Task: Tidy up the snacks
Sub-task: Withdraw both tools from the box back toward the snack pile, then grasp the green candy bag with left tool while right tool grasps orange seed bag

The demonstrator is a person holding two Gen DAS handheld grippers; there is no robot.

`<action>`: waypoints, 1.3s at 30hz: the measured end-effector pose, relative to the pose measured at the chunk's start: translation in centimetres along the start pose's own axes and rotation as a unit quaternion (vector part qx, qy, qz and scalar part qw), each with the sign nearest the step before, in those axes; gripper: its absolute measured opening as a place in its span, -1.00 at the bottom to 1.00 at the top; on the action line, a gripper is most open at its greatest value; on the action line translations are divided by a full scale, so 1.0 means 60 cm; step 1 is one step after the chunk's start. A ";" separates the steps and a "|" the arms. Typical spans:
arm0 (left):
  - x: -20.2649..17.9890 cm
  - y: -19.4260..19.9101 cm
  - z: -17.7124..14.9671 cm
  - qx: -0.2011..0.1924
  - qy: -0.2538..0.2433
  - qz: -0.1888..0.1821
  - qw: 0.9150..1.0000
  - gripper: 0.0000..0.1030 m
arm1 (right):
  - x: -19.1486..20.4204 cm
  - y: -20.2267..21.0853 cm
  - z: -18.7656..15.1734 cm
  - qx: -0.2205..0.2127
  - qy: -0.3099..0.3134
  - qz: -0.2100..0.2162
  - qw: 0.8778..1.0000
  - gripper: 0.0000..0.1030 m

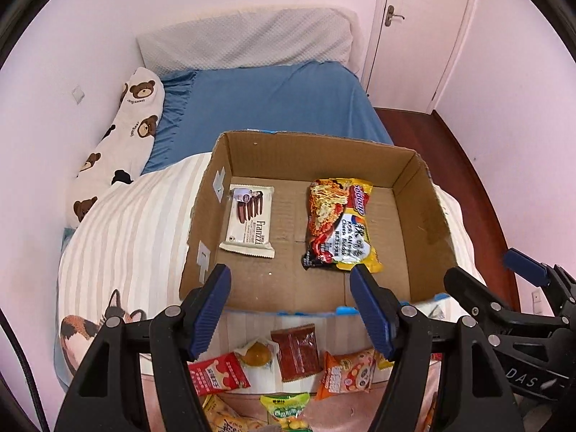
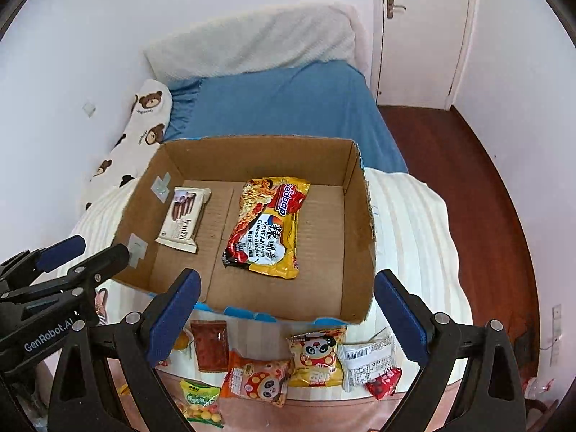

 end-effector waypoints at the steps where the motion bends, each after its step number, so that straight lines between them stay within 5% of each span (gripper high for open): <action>1: -0.002 0.005 -0.004 -0.001 0.001 -0.001 1.000 0.30 | 0.001 0.006 -0.004 -0.002 -0.001 0.003 1.000 0.92; 11: 0.022 0.025 -0.099 0.009 0.026 0.002 1.000 0.30 | -0.018 0.022 -0.121 0.044 -0.036 0.045 0.997 0.92; 14: 0.037 0.001 -0.153 0.040 0.025 0.011 0.999 0.76 | -0.044 0.008 -0.183 0.081 -0.061 0.045 0.994 0.92; 16: 0.046 -0.016 -0.187 0.060 0.024 0.017 0.998 0.82 | -0.063 -0.003 -0.224 0.106 -0.080 0.043 0.990 0.92; 25: 0.045 -0.111 -0.357 0.177 0.024 0.026 0.984 0.82 | -0.194 -0.043 -0.389 0.185 -0.181 0.002 0.966 0.92; 39: 0.021 -0.221 -0.472 0.290 0.056 0.013 0.955 0.82 | -0.299 -0.108 -0.579 0.276 -0.252 -0.042 0.927 0.92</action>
Point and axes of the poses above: each gripper's, at about its wrist camera, not at the fingertips, and y roughly against the way its jaws point, x to its left, z to its top, the point moved 10 cm from there along -y, roughly the way its jaws point, and after that the axes turned 2 degrees about x, right-handed, at the moved point
